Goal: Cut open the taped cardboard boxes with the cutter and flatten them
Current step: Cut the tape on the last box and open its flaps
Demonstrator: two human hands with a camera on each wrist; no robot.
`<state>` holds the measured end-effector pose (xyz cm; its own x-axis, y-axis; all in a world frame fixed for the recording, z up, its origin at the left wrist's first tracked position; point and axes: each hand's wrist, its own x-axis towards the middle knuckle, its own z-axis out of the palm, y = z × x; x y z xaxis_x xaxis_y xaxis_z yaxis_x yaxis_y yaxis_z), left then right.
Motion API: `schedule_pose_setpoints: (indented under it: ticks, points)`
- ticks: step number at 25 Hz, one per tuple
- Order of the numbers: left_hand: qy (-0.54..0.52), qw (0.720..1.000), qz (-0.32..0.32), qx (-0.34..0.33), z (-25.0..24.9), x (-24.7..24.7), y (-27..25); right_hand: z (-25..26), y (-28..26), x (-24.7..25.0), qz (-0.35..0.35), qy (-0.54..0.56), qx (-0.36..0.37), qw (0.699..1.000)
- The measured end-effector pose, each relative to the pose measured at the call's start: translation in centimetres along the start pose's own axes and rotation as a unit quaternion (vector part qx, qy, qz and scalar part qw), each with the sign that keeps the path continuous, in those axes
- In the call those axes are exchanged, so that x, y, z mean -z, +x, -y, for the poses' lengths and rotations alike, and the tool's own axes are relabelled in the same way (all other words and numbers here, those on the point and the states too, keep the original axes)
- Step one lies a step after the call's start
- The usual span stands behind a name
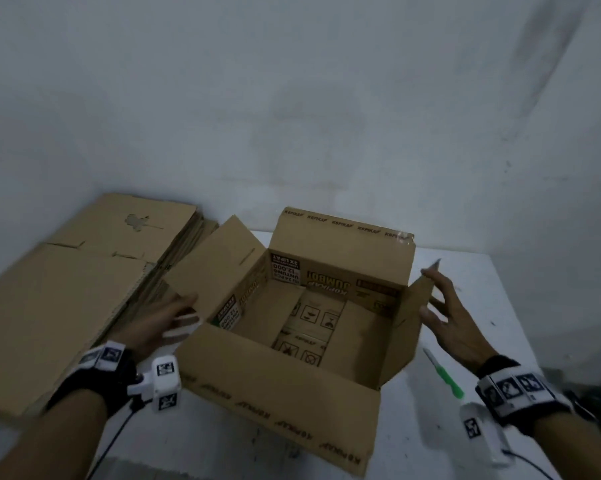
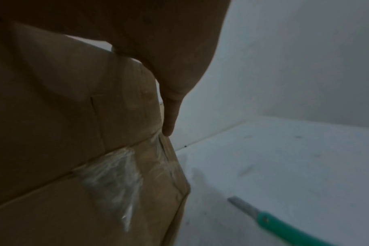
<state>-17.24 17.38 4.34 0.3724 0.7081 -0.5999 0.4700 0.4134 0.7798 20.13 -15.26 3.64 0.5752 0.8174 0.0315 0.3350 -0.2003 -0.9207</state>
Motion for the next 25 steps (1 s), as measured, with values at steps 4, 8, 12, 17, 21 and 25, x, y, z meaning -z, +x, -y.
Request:
schedule_pose_setpoints:
  ticks: [4, 8, 12, 17, 21, 25]
  points:
    - [0.056, 0.994, 0.066, 0.066, 1.8, -4.4, -0.5, 0.4, -0.5, -2.3, -0.092, 0.264, -0.103, 0.955]
    - [0.115, 0.993, -0.012, -0.015, 1.5, -5.8, -0.4, 3.1, -0.5, -2.5, -0.099, 0.355, -0.203, 0.907]
    - [0.056, 0.998, -0.015, 0.015, -2.7, -3.6, -1.1, 6.8, 0.6, 0.4, -0.158, 0.434, -0.206, 0.863]
    - [0.049, 0.996, -0.004, -0.068, -7.1, -2.6, -2.6, 13.1, 5.2, 2.9, -0.170, 0.522, -0.165, 0.819]
    - [0.047, 0.996, -0.009, -0.078, -6.8, -3.4, -2.4, 18.4, 9.7, 3.8, -0.163, 0.522, -0.119, 0.829]
    - [0.043, 0.998, 0.007, -0.041, -4.3, -3.8, -1.8, 17.6, 11.0, 3.0, -0.111, 0.185, -0.083, 0.973]
